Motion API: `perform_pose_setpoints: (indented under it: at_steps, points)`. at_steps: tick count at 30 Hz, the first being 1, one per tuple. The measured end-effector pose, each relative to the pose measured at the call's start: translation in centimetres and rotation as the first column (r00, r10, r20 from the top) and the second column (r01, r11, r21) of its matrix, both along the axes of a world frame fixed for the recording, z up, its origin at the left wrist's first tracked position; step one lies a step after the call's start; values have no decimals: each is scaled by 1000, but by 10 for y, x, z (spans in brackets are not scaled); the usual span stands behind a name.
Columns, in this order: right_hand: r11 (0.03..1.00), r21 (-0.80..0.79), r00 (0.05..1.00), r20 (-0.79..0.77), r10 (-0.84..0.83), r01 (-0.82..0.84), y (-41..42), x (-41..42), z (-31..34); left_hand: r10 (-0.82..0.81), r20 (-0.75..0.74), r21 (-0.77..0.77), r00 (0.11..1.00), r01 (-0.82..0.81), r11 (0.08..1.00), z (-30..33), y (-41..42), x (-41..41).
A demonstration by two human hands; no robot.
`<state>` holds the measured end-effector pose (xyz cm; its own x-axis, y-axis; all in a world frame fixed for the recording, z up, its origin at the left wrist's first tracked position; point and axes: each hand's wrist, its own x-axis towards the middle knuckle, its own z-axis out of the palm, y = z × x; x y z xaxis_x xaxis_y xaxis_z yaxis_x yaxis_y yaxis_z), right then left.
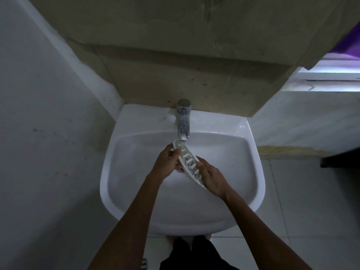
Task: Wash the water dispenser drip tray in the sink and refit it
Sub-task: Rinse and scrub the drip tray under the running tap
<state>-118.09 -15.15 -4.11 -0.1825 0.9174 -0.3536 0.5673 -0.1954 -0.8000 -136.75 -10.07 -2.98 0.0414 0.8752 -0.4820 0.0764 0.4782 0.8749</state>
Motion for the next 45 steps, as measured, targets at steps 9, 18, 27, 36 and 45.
perform_pose_setpoints:
  at_steps: [9,18,27,36,45]
  points:
    - [999,0,997,-62,-41,42,16,-22,0,118,91,-17,989,-117,993,4,-2,-8]
    - [996,-23,987,-135,-87,85,16,-18,12,30,85,3,996,-31,1000,4,-5,-2]
    - [996,-88,993,-109,-40,31,35,-10,13,114,110,-48,987,-109,993,5,-3,-2]
    - [994,-110,999,-34,-9,5,38,7,12,191,78,-179,978,-175,968,3,-7,3]
    - [999,-26,990,132,49,-46,34,23,6,163,-46,-60,986,-165,984,6,-11,9]
